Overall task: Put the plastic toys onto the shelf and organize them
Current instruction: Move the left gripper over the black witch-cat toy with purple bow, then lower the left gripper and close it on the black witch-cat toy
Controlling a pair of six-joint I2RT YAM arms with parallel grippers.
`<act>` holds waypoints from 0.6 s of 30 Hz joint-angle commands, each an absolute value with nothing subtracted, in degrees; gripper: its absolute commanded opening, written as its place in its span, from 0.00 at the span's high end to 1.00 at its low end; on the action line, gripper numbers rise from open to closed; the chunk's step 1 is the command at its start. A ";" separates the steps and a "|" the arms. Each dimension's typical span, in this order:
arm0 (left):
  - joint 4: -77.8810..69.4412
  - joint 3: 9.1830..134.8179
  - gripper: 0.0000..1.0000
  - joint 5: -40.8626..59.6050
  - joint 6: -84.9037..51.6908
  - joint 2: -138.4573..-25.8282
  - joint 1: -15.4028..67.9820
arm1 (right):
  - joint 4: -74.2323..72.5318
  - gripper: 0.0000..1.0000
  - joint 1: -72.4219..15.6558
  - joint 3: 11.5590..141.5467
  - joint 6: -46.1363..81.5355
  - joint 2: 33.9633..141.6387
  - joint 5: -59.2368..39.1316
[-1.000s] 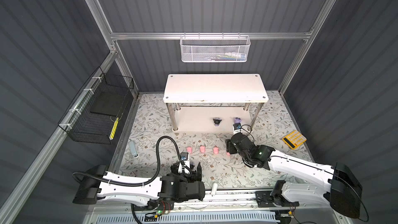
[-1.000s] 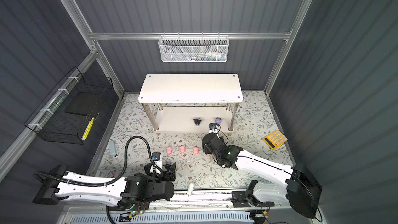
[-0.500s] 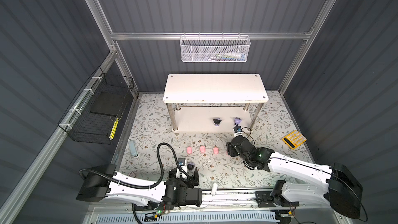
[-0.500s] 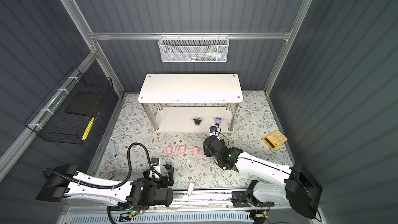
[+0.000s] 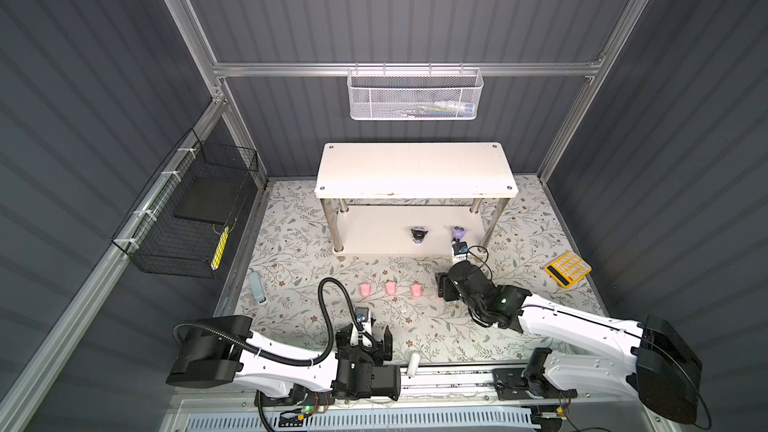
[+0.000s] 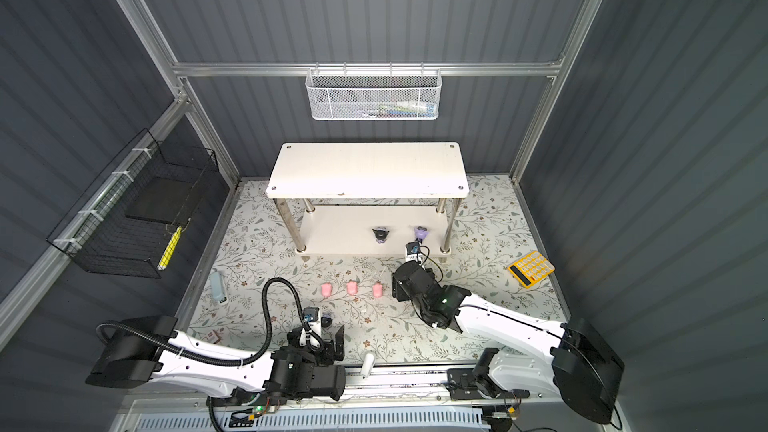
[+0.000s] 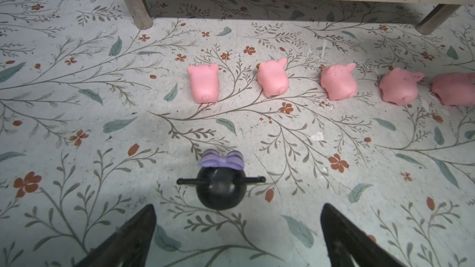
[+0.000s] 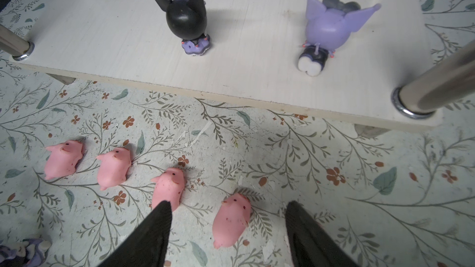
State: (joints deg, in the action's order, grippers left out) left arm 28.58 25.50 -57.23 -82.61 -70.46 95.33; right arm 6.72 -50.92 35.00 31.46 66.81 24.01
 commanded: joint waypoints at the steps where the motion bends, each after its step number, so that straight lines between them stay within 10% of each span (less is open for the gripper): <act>1: 28.00 23.75 0.01 -58.33 -83.54 -69.78 95.24 | 5.47 0.28 -50.58 34.70 31.53 67.68 23.44; 18: 18.27 19.42 0.01 -52.90 -70.77 -66.21 85.66 | 3.96 0.27 -49.66 35.60 30.85 70.58 21.88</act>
